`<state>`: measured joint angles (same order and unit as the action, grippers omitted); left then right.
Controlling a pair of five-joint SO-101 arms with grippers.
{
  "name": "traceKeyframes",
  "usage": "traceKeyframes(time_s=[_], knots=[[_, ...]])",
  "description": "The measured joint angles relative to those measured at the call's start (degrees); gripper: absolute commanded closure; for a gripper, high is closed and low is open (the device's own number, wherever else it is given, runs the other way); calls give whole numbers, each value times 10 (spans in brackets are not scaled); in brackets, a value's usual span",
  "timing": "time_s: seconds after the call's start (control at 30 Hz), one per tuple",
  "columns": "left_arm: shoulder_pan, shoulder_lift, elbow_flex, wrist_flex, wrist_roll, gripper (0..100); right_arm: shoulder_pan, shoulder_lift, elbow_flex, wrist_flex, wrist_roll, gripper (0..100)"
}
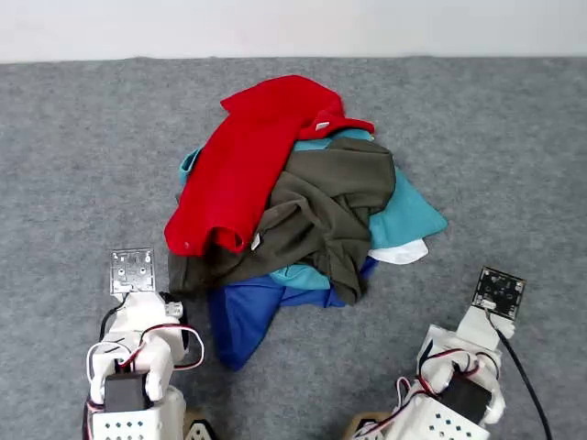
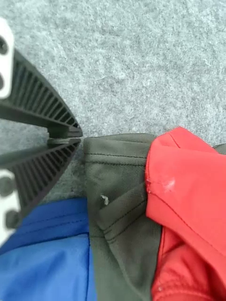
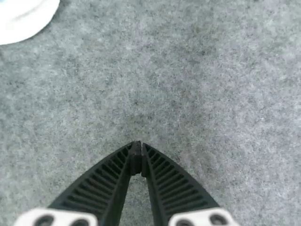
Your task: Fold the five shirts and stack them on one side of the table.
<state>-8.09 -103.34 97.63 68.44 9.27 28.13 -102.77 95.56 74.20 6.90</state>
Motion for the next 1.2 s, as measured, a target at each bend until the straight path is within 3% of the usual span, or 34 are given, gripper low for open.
traceKeyframes(time_s=[1.1,1.2], knots=[[0,0,-4,-4,-1,985,0,0,0,0,0,988],[0,0,-24,-5,-37,985,0,0,0,0,0,988]])
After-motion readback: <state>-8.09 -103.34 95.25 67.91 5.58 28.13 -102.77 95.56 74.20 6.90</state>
